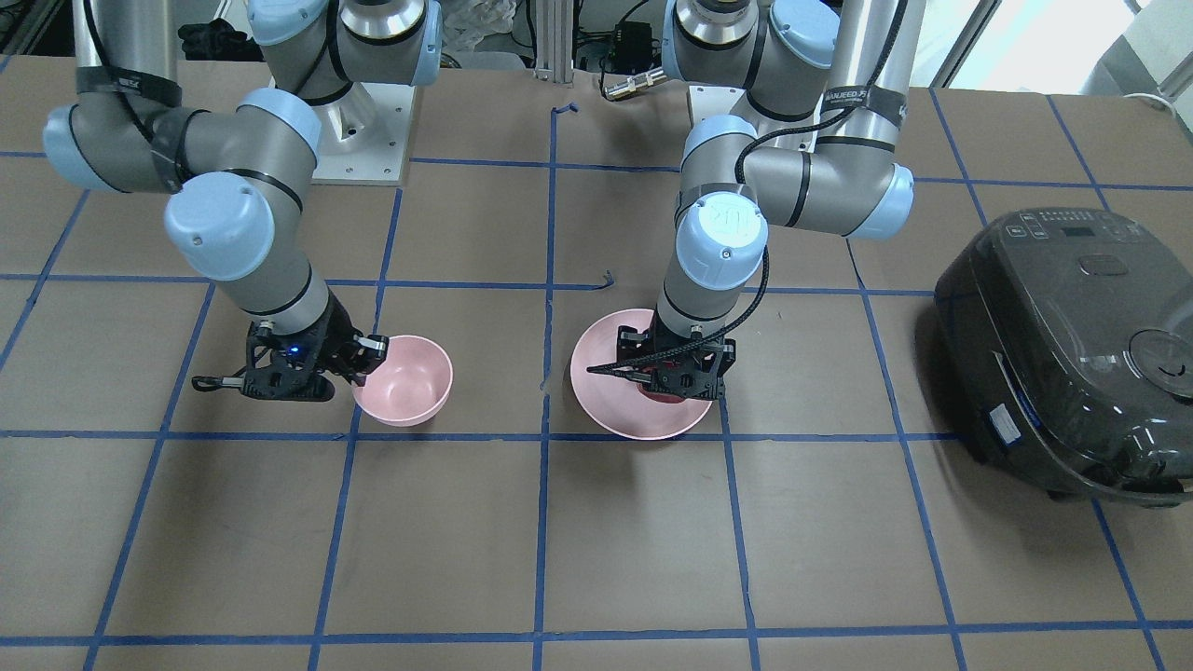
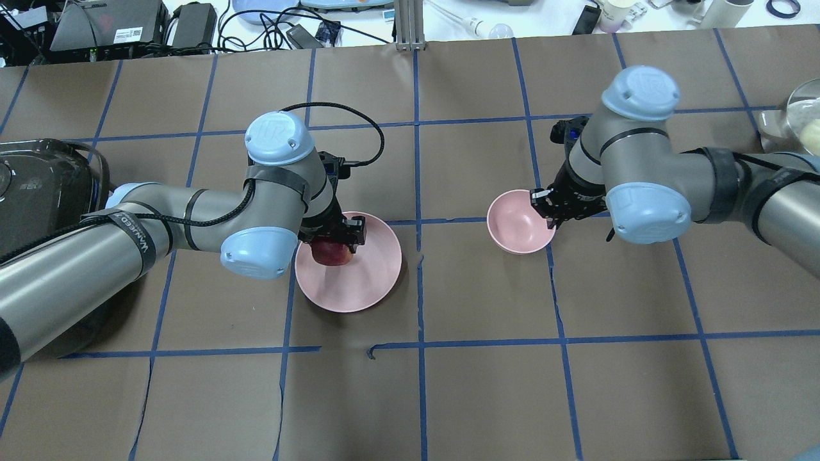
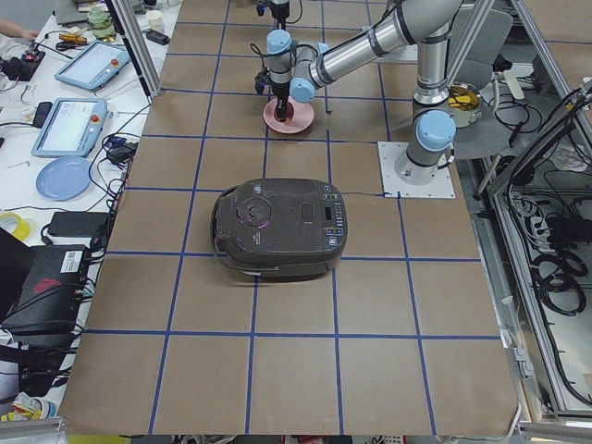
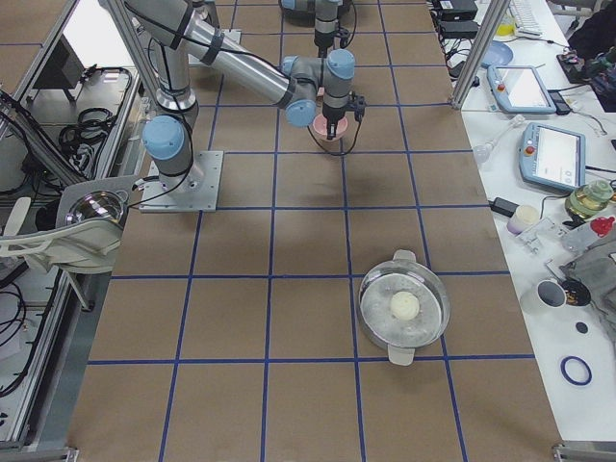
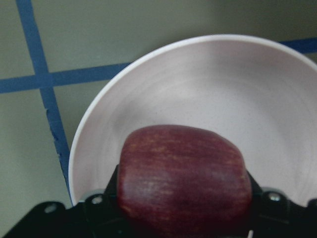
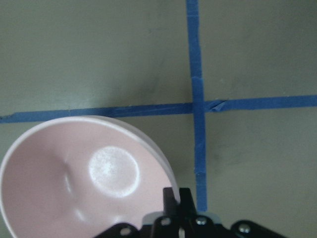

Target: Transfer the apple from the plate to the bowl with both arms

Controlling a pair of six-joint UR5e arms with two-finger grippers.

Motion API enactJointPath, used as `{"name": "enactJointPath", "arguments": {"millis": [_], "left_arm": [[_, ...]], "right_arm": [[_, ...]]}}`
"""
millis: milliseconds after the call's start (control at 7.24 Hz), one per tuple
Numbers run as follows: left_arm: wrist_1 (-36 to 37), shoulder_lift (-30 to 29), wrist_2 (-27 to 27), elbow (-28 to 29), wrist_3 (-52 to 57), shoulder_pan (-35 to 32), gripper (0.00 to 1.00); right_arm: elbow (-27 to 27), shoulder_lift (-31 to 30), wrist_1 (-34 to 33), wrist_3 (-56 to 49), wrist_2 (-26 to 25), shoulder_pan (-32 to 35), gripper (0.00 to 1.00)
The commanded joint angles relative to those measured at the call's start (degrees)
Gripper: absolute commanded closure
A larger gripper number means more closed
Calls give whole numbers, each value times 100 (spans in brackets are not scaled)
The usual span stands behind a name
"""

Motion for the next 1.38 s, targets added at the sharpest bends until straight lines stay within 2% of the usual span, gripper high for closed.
{"name": "enactJointPath", "arguments": {"millis": [0, 276, 553, 691, 829, 1105, 1243], "left_arm": [[-12, 84, -51, -1, 0, 12, 83], [-21, 110, -59, 7, 0, 21, 86], [-21, 137, -59, 7, 0, 30, 88], [-30, 137, -51, -1, 0, 39, 88], [-39, 172, -50, -1, 0, 39, 88], [-74, 198, -50, -1, 0, 48, 88], [-91, 198, -50, 7, 0, 48, 88]], "right_arm": [[70, 31, 63, 108, 2, 288, 100], [218, 31, 20, 108, 318, 288, 100], [315, 31, 20, 108, 310, 297, 100], [333, 31, 2, 108, 301, 289, 95], [342, 31, 11, 73, 284, 288, 2], [237, -56, 11, 64, 196, 280, 0], [2, -179, 89, 47, -13, 254, 0]]}}
